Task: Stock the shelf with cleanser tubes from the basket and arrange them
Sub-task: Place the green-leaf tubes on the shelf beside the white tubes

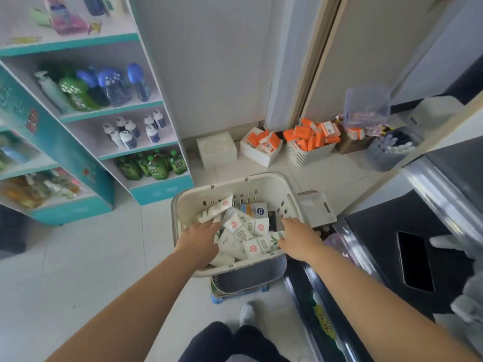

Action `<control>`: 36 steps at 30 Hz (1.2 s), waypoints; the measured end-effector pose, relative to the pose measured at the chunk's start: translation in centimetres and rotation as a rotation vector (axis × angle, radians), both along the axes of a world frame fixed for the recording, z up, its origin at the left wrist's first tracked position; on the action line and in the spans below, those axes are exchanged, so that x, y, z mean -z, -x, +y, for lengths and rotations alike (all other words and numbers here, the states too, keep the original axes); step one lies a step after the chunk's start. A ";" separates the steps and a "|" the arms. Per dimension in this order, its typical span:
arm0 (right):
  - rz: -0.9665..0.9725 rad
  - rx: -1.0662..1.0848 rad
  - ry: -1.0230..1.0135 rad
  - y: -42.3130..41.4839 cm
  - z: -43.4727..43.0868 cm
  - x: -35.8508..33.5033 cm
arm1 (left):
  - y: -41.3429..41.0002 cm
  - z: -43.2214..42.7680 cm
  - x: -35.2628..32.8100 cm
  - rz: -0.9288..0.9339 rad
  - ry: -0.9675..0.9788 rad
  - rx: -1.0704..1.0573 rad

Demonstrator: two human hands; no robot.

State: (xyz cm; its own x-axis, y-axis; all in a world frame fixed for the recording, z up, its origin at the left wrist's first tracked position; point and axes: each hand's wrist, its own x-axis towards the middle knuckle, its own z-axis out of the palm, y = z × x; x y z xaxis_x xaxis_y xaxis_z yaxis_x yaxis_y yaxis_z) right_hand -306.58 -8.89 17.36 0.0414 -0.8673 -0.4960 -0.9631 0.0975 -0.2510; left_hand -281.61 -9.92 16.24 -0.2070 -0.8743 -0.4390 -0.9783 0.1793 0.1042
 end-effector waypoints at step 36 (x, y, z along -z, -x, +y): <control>-0.578 0.723 0.005 -0.7 -3.1 5.0 | 4.3 -11.4 7.1 0.779 -0.311 -0.008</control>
State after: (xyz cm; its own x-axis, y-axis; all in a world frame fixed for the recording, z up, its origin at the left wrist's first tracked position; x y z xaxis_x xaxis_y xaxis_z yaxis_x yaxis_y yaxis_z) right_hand -305.89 -11.97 12.34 -0.2711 -0.7808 -0.5628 -0.3934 0.6236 -0.6756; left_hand -285.95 -21.29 9.11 -0.5452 -0.7398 -0.3944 -0.6069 0.0237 0.7944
